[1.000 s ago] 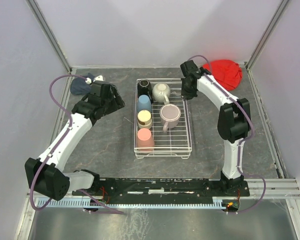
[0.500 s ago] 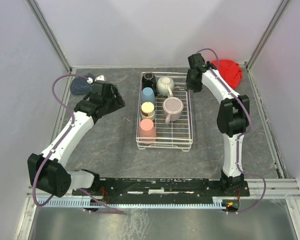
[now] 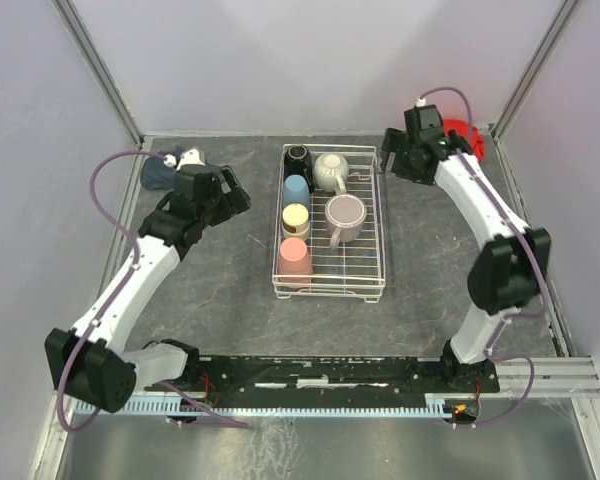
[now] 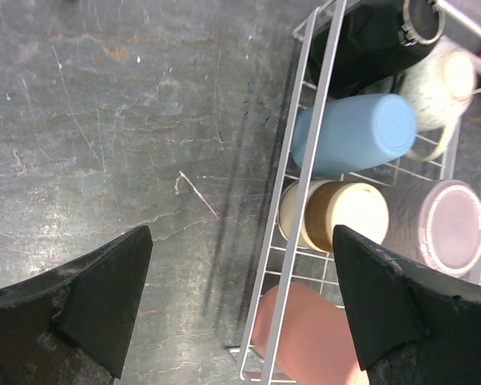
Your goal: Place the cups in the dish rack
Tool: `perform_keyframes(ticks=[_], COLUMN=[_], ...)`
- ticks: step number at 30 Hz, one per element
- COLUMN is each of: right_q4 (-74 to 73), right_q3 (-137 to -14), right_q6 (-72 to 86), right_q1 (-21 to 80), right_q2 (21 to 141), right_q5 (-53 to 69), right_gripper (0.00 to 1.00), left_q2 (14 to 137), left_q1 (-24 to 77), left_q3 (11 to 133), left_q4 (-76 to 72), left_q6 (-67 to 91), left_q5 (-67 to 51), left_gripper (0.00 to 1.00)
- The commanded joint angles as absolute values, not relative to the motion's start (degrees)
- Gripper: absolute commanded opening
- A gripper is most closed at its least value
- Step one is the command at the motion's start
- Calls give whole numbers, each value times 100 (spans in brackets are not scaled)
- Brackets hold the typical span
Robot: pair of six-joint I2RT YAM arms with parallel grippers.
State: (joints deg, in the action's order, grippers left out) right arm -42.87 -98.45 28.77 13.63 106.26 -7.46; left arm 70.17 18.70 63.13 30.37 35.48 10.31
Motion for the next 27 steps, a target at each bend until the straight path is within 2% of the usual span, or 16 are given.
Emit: perform_keyframes(ticks=[1,3,7,12,15,19,23,27], right_q4=[-4197,-4315,-4483,-4283,-4256,-4405,-4556,-4477], right_q3=[-9255,-8917,-8211,-6932,-6507,-6355,-6359,-6175], right_q6=[2755,2619,2295,2531,2645,2556,2419,2430], right_q1=[1365,1358,1303,1185,1167,1158,1148,1147], right_q2=[9301,8823,7925,6806,6380,6059,5961,5949], right_q5=[-680,-672,-331,-8,174,164,55,-174], right_gripper=[100,100,100,100,100,100,100,100], left_q2=[6335,6133,5548,4723,4557,4875,5686,6740], left_q1=[1837,1837,1837,1828,1777,1469,1247,1107], left_q3=[6196,6172,5811,3515,2331,1285,741,141], left_q4=[2433,2376,2166,-870,-2423,-3879,-5122,-7244], left_q6=[3253,3158,3146,707,127,319,231,132], left_q5=[1483,1866,3474,3656,3726,3545,3330,3089], left_gripper=[99,99,99,99,99,99,99,99])
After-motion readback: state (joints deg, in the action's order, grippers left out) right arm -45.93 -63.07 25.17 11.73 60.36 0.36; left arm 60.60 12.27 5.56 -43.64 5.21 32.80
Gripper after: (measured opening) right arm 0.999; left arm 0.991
